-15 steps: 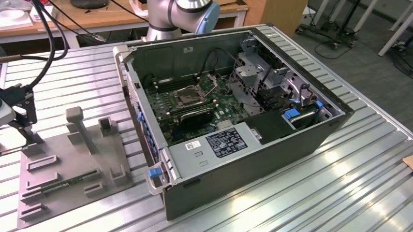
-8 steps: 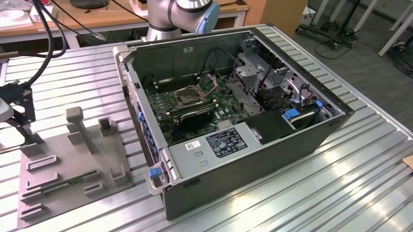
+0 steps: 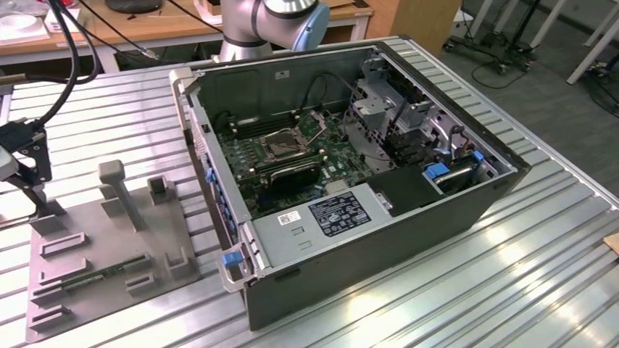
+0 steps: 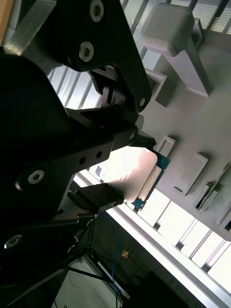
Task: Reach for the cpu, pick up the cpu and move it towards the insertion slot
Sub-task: 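Pick up the cpu and move it towards the insertion slot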
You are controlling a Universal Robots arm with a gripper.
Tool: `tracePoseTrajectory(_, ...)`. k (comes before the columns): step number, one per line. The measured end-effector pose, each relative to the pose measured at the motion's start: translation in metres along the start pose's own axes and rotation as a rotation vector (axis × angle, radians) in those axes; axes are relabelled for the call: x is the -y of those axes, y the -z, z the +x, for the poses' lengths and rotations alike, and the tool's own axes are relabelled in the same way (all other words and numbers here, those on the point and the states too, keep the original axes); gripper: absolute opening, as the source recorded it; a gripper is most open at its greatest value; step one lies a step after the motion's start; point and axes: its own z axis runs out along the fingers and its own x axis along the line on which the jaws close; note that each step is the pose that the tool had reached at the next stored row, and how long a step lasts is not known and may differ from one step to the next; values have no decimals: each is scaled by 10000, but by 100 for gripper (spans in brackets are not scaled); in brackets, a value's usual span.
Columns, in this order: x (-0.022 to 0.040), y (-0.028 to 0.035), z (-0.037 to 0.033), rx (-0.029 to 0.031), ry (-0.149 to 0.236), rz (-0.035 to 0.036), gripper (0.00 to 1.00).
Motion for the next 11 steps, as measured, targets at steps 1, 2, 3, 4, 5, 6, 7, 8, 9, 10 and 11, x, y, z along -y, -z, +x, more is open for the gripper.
tracePoseTrajectory(1, 0, 4, 0, -2, 0, 1, 54)
tracePoseTrajectory(2, 0, 10, 0, -5, 0, 3, 54)
tracePoseTrajectory(3, -1, 14, 0, -3, 0, 2, 54)
tracePoseTrajectory(4, -1, 19, 0, -1, 0, 1, 54)
tracePoseTrajectory(5, -1, 25, 0, -1, 0, 0, 54)
tracePoseTrajectory(6, -2, 34, 0, -1, 0, 1, 54)
tracePoseTrajectory(7, -3, 42, 0, -1, 0, 1, 54)
tracePoseTrajectory(8, -3, 51, 0, -1, 0, 1, 54)
tracePoseTrajectory(9, -4, 60, -1, -1, 0, 0, 54)
tracePoseTrajectory(10, -4, 71, -1, -1, 0, 1, 54)
tracePoseTrajectory(11, -5, 81, -1, -1, 0, 1, 54)
